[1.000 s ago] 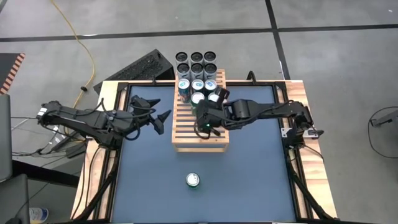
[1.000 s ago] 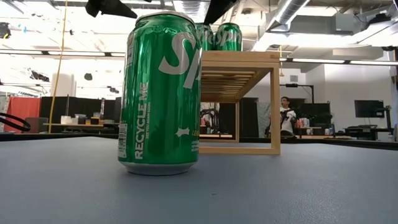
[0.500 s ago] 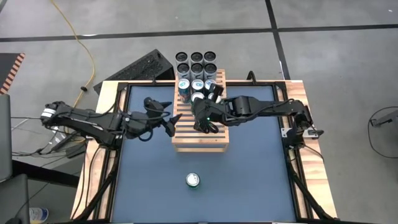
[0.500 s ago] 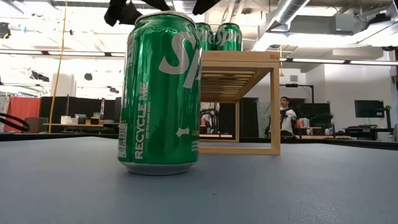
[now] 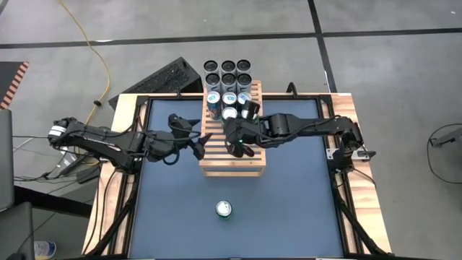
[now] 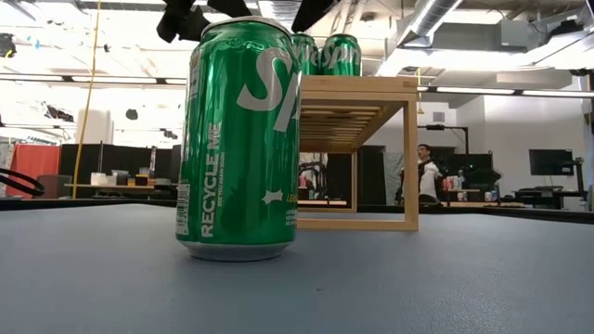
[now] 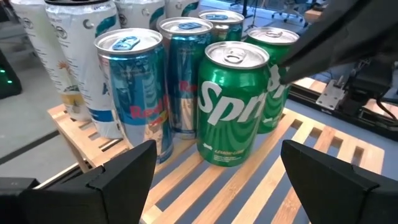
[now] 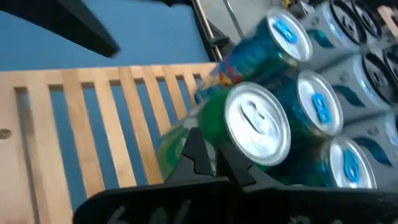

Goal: Place canned beverage on shelf
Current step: Put the green soda can on the shelf aligned to the other green soda

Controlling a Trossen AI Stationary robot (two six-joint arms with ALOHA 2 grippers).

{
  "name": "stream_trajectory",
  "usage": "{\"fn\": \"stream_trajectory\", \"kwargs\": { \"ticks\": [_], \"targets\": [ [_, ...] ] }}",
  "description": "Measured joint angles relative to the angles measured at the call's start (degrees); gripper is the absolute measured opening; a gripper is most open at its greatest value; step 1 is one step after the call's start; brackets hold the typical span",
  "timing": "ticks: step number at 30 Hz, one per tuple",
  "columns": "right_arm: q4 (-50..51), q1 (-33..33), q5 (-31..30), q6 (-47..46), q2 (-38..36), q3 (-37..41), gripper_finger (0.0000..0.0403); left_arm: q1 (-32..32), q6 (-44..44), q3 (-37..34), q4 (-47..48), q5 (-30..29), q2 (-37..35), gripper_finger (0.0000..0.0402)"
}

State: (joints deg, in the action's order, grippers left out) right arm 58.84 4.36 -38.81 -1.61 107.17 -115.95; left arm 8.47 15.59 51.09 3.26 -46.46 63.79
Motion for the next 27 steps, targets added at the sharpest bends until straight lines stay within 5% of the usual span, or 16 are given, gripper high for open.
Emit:
{"fn": "stream_trajectory", "kwargs": {
  "ticks": [11,27],
  "targets": [
    [3.19,0.06,-5.52,-5.48,-0.01,0.10,0.0000,0.00,0.09,0.00,0.07,1.68,-0.02,0.0332],
    [-4.41,-1.36,2.08,1.49,1.77,0.06,0.0000,0.00,-1.42,-0.04,0.48,1.31,-0.04,0.0332]
  ]
}}
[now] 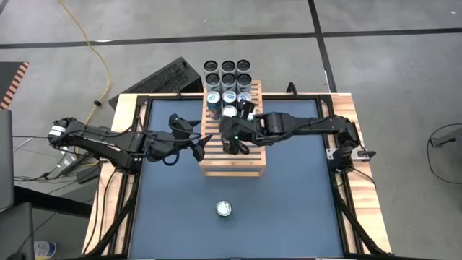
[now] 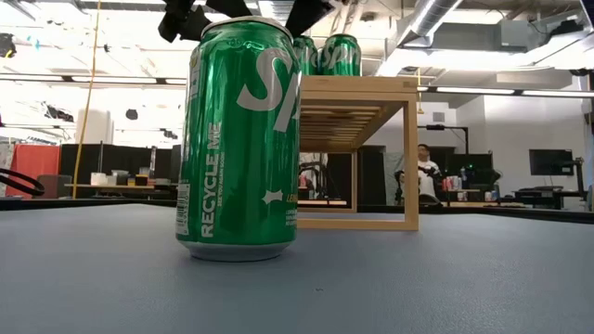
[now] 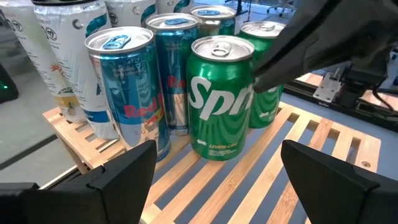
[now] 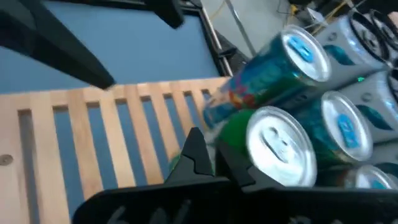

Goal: Place canned beverage on shelf
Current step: Put the green soda can on the shelf aligned to the other green soda

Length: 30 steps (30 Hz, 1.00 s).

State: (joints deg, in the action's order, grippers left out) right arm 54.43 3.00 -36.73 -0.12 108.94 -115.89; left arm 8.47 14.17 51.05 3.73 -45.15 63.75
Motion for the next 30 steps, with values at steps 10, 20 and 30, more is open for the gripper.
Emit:
{"fn": "stream_trajectory", "kwargs": {
  "ticks": [10,20,30],
  "targets": [
    [7.15,2.14,-2.76,-4.69,1.52,-0.03,0.0000,0.00,0.07,0.00,1.17,-0.06,-0.02,0.0332],
    [11.59,4.91,-5.72,-10.43,1.47,-2.75,0.0000,-2.37,-3.94,-0.02,-1.32,3.77,0.34,0.0332],
    [20.01,15.00,-14.58,-15.26,0.60,-19.05,0.0000,-6.17,-9.17,-0.02,-5.90,1.21,4.22,0.0210]
  ]
}}
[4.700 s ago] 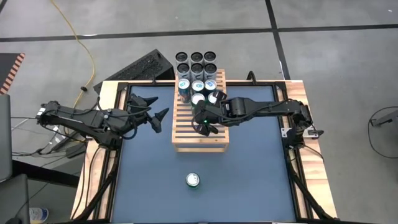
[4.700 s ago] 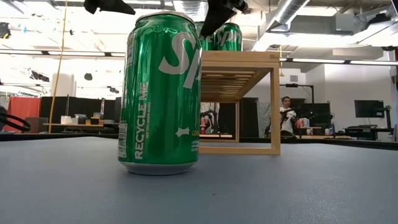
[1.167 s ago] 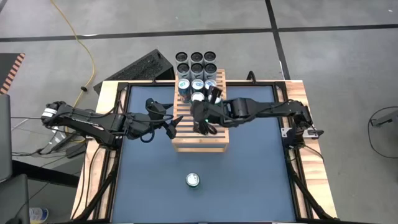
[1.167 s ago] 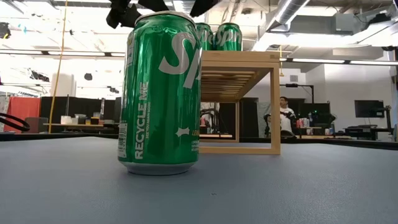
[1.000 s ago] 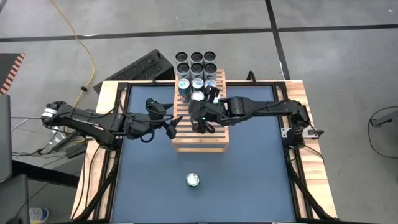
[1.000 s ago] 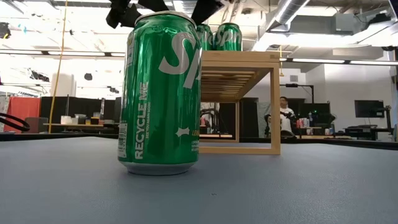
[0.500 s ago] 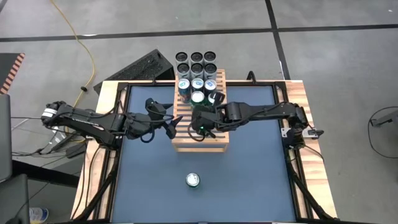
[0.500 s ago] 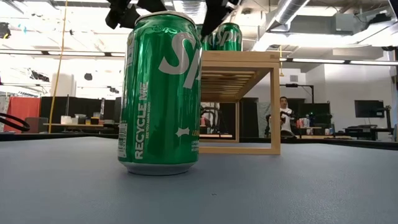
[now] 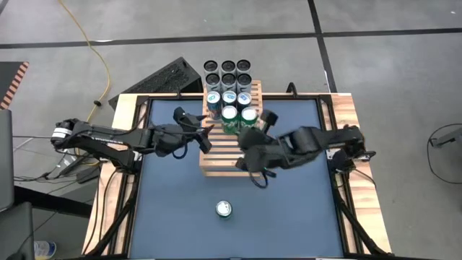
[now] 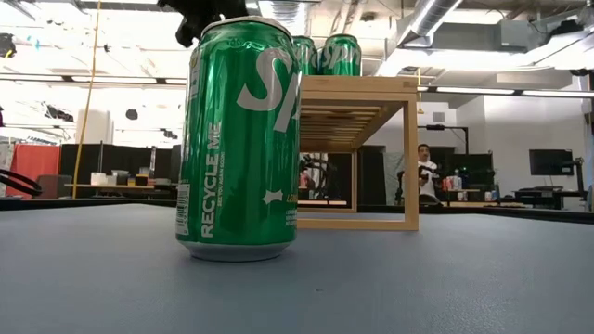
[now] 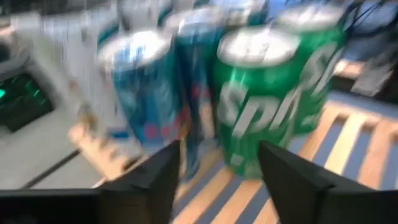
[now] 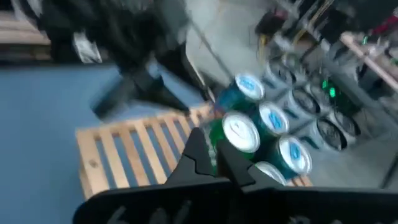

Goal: Place canned beverage on shelf
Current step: Put the green soda can on the shelf aligned to the other green soda

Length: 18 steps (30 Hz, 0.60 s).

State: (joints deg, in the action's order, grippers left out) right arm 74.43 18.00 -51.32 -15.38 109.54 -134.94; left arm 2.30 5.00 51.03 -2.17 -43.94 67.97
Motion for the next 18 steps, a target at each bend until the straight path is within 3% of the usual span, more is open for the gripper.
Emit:
{"fn": "stream_trajectory", "kwargs": {
  "ticks": [7,18],
  "targets": [
    [-0.22,6.75,-8.70,-4.98,-4.90,0.37,0.0000,-0.69,2.91,0.00,-1.39,-0.27,4.69,0.0024],
    [-0.48,7.53,-10.20,-5.18,-4.81,0.38,0.0000,-1.61,5.69,-0.04,-6.28,-0.03,9.48,0.0002]
  ]
}}
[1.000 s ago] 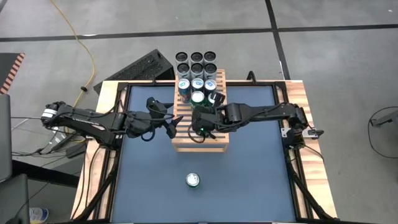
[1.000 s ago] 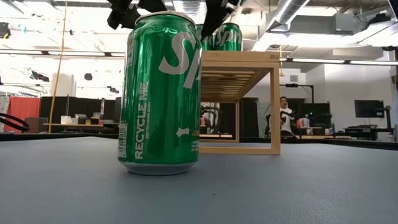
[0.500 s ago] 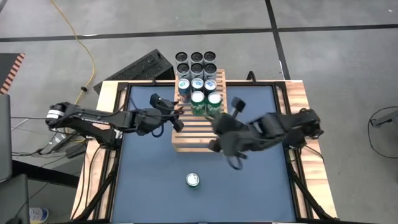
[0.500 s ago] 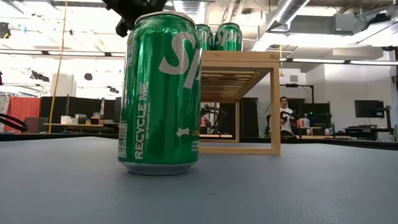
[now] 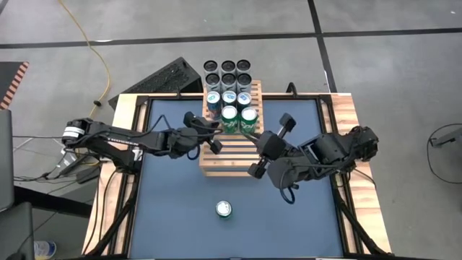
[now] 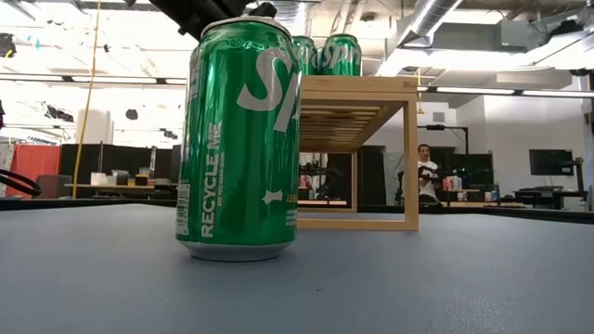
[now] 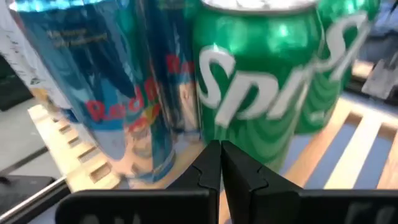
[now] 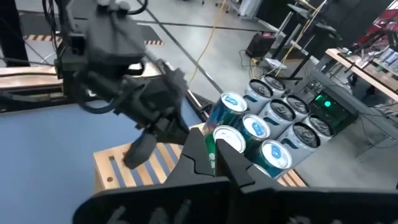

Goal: Place canned beverage on shelf
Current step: Put the green soda can on the shelf aligned to the other green soda, then put the green soda can on the shelf aligned to the other green soda can

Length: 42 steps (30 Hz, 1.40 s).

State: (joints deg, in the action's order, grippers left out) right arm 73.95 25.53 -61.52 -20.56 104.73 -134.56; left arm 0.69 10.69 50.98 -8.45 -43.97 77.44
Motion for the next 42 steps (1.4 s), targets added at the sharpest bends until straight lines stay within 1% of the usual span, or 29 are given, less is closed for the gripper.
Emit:
{"fn": "stream_trajectory", "kwargs": {
  "ticks": [6,10,15,19,21,22,23,24,26,28,29,31,33,35,37,42],
  "targets": [
    [0.11,0.36,0.34,0.00,0.09,0.06,0.0000,-0.13,2.08,0.04,-2.27,1.85,2.55,0.0000],
    [0.43,0.36,1.86,0.00,0.09,0.07,0.0000,0.04,3.24,0.07,-3.72,5.20,2.74,0.0000],
    [1.06,0.14,3.33,-0.55,0.09,0.07,0.0000,2.45,3.79,0.07,-3.48,6.22,2.37,0.0000],
    [6.15,-1.56,4.50,-5.08,-0.02,1.00,0.0000,5.23,3.32,0.07,-3.29,5.40,0.79,0.0000],
    [10.46,-3.13,7.39,-9.40,0.26,1.34,0.0000,6.35,3.33,0.07,-2.17,5.17,-0.82,0.0000],
    [11.87,-3.97,9.90,-11.05,0.57,1.58,0.0000,6.89,3.19,0.07,-1.46,6.23,-1.94,0.0000],
    [13.30,-4.57,13.16,-11.81,0.67,1.83,0.0000,7.29,1.86,0.07,-0.52,9.16,-3.44,0.0000],
    [14.35,-4.75,16.65,-11.98,0.77,1.86,0.0000,7.62,-0.37,0.07,0.45,13.52,-5.05,0.0000],
    [15.84,-4.29,22.71,-11.98,0.79,1.88,0.0000,7.73,-4.63,0.11,2.56,25.52,-8.42,0.0000],
    [16.01,-3.33,25.79,-11.87,0.74,1.86,0.0000,7.84,-5.95,0.13,5.84,34.54,-11.25,0.0005],
    [15.93,-2.87,26.80,-11.56,0.74,1.84,0.0000,7.87,-5.90,0.13,7.56,37.85,-12.38,0.0009],
    [16.02,-1.65,27.12,-11.07,0.72,1.84,0.0000,8.32,-3.72,0.12,10.00,43.09,-14.44,0.0023],
    [16.03,-0.69,27.08,-11.13,0.58,1.86,0.0000,9.57,-1.80,0.11,10.07,47.74,-15.80,0.0043],
    [16.06,0.67,27.08,-11.45,0.40,1.84,0.0000,11.96,0.10,0.13,9.95,50.29,-16.46,0.0068],
    [16.05,2.07,27.12,-11.96,0.38,1.84,0.0000,14.85,1.18,0.11,8.61,49.91,-16.41,0.0099],
    [16.06,5.50,26.39,-12.97,0.42,1.84,0.0000,23.18,2.93,0.12,5.02,41.40,-13.29,0.0185]
  ]
}}
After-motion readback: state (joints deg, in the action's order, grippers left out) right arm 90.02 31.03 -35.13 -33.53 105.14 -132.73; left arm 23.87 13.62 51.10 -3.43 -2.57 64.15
